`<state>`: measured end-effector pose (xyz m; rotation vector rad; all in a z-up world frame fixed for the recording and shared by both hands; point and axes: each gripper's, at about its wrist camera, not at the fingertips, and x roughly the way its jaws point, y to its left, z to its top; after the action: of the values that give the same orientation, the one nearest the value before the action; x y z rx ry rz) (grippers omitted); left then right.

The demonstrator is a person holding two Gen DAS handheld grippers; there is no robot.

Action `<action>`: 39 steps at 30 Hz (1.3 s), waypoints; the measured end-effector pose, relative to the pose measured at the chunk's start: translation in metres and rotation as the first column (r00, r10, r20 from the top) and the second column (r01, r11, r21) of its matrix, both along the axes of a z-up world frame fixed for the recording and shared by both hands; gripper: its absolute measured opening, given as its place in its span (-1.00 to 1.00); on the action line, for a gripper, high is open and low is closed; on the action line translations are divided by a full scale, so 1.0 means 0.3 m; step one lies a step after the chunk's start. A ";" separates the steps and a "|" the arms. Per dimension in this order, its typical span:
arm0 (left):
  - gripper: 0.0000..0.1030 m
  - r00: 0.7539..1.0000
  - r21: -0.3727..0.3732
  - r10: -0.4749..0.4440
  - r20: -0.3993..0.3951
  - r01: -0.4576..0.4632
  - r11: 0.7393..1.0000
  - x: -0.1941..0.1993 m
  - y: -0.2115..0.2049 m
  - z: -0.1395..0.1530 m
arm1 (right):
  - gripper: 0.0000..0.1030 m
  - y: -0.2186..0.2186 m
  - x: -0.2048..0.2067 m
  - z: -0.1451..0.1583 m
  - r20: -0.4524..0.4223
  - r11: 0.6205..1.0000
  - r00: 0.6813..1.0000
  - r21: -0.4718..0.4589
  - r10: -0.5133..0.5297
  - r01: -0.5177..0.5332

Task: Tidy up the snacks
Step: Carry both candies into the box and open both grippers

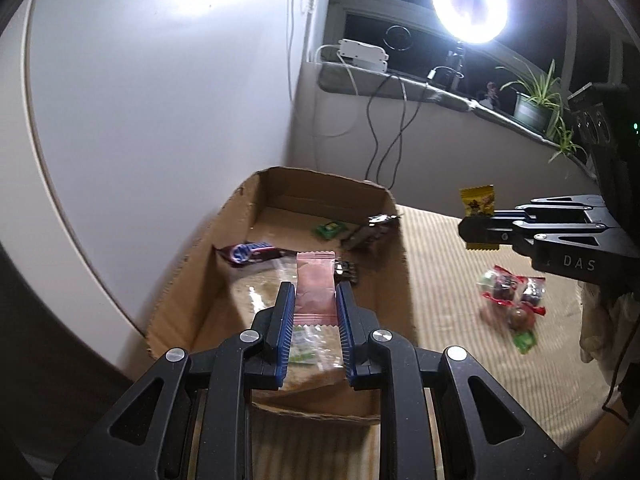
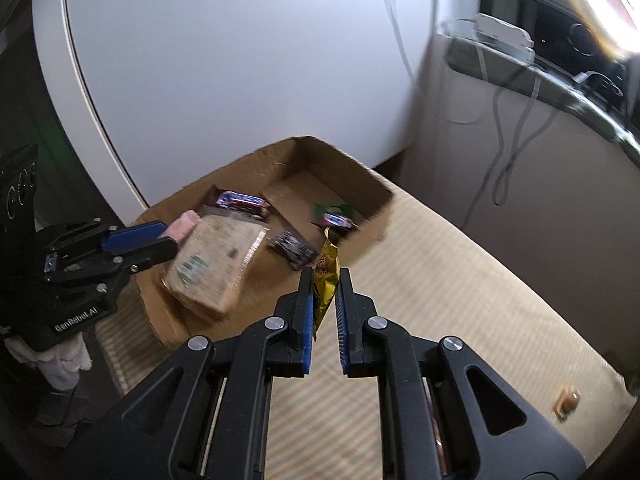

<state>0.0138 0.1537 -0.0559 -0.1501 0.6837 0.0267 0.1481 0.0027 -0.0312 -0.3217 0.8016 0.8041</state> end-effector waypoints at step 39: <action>-0.35 0.999 0.003 0.036 -0.020 -0.036 0.999 0.055 0.069 -0.034 | 0.13 0.264 0.061 -0.069 -0.019 0.993 0.994 -0.045 0.106 -0.107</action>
<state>0.0302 0.1744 -0.0660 -0.1596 0.7012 0.0634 0.1664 0.0819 -0.0520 -0.4015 0.8247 0.8900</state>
